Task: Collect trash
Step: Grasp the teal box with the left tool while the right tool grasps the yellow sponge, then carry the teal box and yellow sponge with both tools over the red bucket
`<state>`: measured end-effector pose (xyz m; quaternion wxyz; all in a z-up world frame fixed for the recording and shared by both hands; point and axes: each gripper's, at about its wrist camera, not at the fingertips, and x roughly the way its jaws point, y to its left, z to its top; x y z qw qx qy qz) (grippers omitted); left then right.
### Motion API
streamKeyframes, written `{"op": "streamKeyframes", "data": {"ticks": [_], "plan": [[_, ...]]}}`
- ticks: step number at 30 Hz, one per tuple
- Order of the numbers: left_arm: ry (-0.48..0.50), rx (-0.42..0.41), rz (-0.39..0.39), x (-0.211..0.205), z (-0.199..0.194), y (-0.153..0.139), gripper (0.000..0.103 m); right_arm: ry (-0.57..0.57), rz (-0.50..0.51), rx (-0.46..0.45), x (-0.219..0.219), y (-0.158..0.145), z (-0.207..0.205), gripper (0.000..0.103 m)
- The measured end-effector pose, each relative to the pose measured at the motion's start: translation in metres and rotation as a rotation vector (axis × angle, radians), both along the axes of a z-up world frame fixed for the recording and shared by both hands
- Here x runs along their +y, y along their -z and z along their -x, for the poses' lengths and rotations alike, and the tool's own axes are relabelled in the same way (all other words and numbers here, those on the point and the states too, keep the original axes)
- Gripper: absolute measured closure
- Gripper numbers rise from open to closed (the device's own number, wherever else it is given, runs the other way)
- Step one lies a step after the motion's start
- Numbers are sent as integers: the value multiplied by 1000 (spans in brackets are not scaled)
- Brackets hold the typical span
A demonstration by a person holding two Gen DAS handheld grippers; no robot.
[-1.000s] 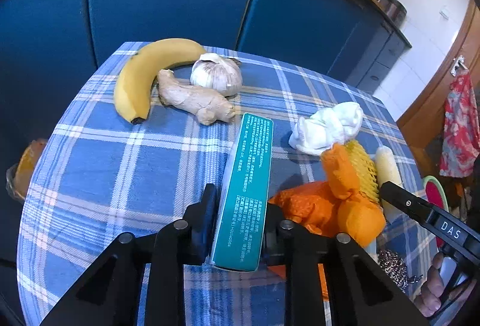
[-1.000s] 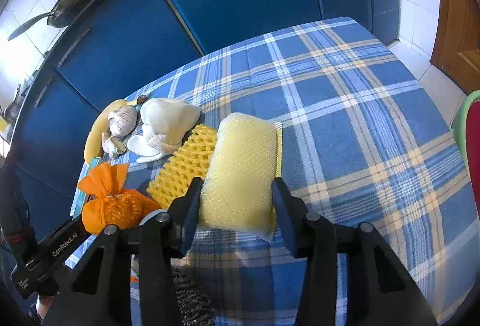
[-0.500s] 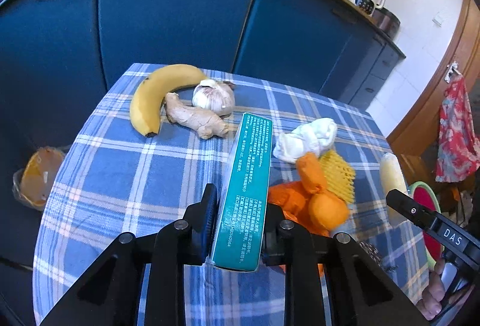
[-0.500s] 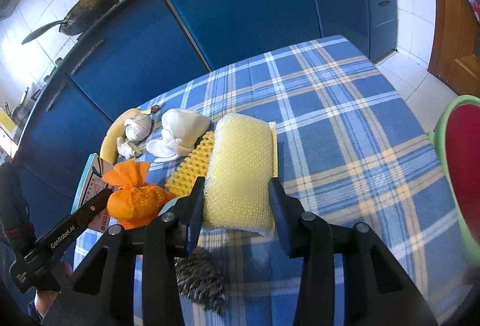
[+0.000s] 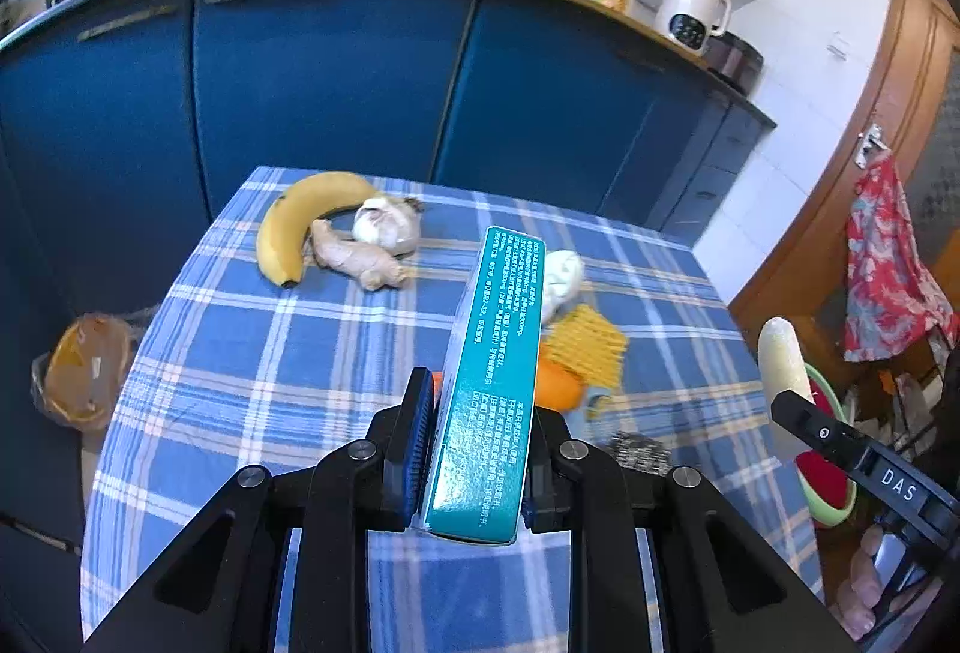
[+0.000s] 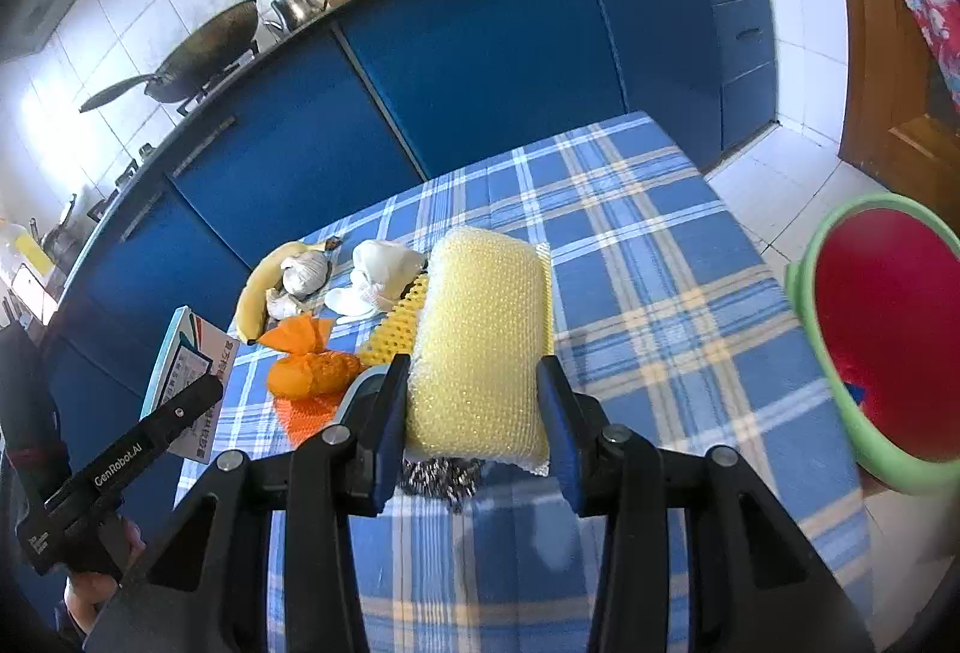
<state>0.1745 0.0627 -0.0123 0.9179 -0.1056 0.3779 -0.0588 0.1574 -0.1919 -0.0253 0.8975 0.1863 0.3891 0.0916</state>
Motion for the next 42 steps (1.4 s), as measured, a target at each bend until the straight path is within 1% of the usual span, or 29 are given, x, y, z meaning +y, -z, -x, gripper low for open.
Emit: {"op": "streamKeyframes", "data": {"ticks": [6, 11, 20, 31, 42], "plan": [[33, -10, 5, -17, 13, -11, 79, 26, -8, -30, -17, -15, 24, 59], [65, -31, -6, -36, 24, -22, 79, 61, -14, -54, -36, -24, 43, 59], [134, -47, -31, -77, 32, -32, 79, 129, -30, -64, -75, -27, 67, 59], [263, -35, -53, -147, 30, -29, 79, 262, -59, -50, -147, -16, 92, 59], [410, 15, -76, -229, 16, -9, 79, 380, -99, 21, -218, 19, 103, 58]]}}
